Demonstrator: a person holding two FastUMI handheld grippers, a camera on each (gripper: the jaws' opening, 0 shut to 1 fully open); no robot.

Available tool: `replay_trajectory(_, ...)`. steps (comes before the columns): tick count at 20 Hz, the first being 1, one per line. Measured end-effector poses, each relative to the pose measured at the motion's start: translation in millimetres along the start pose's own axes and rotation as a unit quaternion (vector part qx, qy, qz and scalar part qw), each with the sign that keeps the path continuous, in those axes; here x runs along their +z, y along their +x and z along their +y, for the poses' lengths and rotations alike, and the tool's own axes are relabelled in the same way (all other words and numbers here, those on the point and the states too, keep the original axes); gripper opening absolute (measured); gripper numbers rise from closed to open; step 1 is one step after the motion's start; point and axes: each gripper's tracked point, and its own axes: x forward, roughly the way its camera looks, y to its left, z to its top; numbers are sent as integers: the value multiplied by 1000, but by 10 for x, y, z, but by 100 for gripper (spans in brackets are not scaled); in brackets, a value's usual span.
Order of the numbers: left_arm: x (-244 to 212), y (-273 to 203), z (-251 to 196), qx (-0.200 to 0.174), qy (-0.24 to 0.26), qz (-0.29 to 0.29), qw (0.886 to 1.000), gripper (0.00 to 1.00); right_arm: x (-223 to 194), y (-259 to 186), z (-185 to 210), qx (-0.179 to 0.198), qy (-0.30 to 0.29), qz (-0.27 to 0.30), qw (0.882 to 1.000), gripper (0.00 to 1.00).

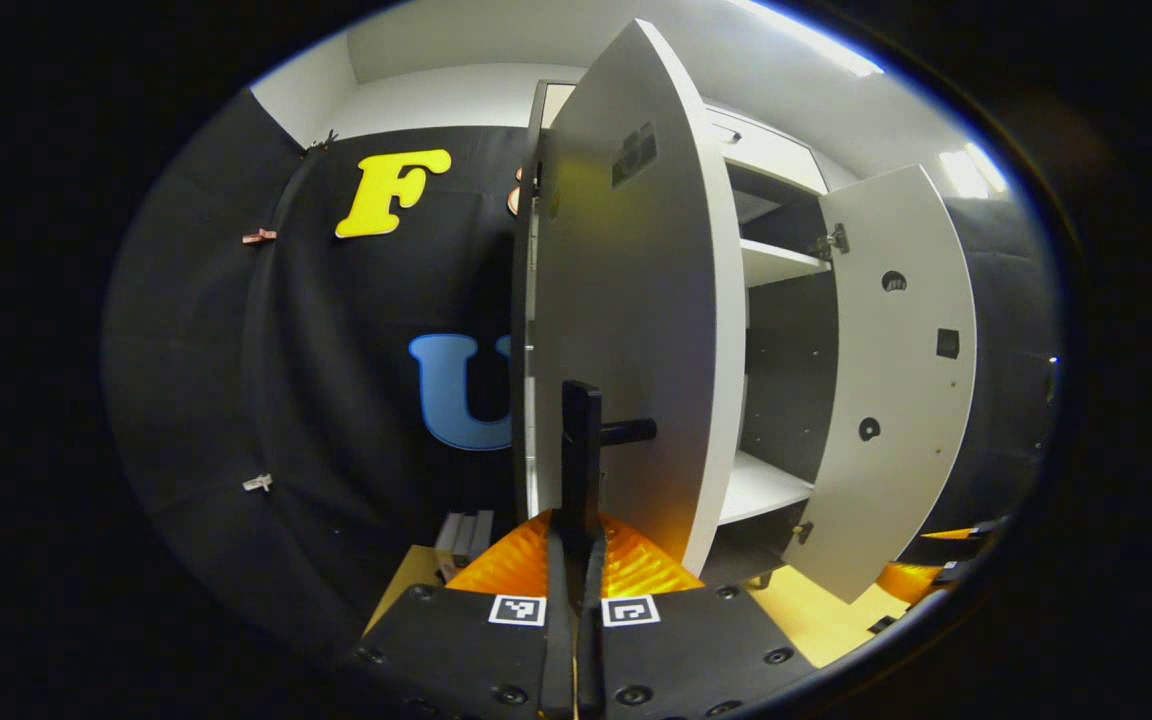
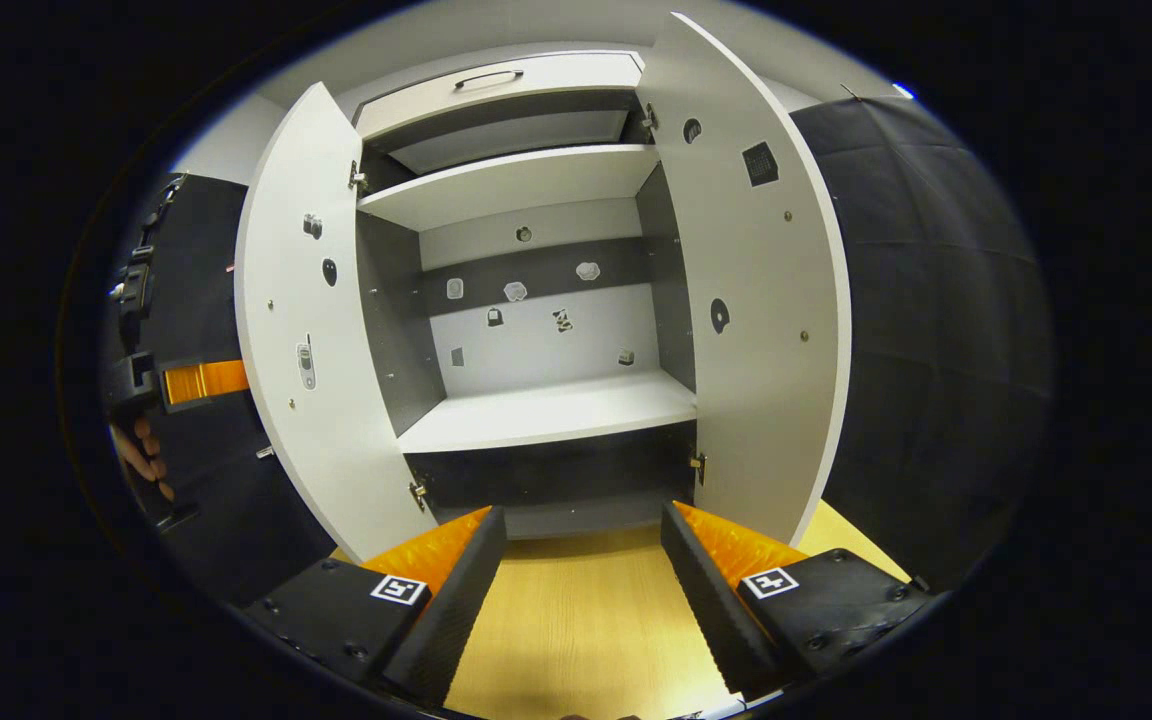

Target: Open the right door of the double-door shoe cabinet with the right hand, and open the left door with the left hand.

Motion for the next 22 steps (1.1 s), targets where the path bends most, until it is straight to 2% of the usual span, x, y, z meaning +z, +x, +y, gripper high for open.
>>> replay_trajectory(2, 15, -11, 261, 39, 7, 0, 999, 5, -59, -80, 8, -3, -6, 3, 1000, 98)
replay_trajectory(3, 9, -5, 323, 31, -3, -3, 1000, 5, -101, -113, -8, -6, -9, 8, 1000, 98)
replay_trajectory(5, 35, -42, 148, -2, -64, -1, 998, 5, -150, -170, -52, -9, -13, 19, 1000, 98)
replay_trajectory(6, 15, -50, 207, -8, -76, -1, 997, 5, -129, -189, -72, -11, -16, 19, 1000, 98)
replay_trajectory(9, -64, -82, 280, 16, -21, 0, 1000, 5, 3, -186, -202, -15, -26, 9, 1000, 98)
replay_trajectory(11, -88, -186, 257, 35, -7, 10, 999, 5, 112, -178, -283, -12, -27, -1, 1000, 98)
replay_trajectory(15, -31, -611, 194, 79, -31, 4, 996, 5, 295, -142, -480, 1, -25, -16, 1000, 98)
replay_trajectory(17, 47, -786, 39, 89, -47, -4, 995, 7, 326, -143, -551, 17, -22, -13, 1000, 98)
replay_trajectory(18, 85, -841, -54, 95, -52, -11, 994, 1, 358, -155, -609, 23, -22, -15, 999, 99)
replay_trajectory(19, 106, -890, -145, 104, -54, -17, 993, 15, 387, -173, -667, 28, -22, -17, 999, 99)
replay_trajectory(20, 96, -950, -221, 120, -50, -19, 991, 18, 416, -190, -712, 33, -20, -19, 999, 98)
replay_trajectory(21, 78, -994, -309, 131, -42, -18, 990, 27, 448, -213, -761, 37, -17, -21, 999, 98)
replay_trajectory(22, 41, -1034, -436, 137, -30, -15, 990, 27, 497, -223, -852, 34, -14, -23, 999, 98)
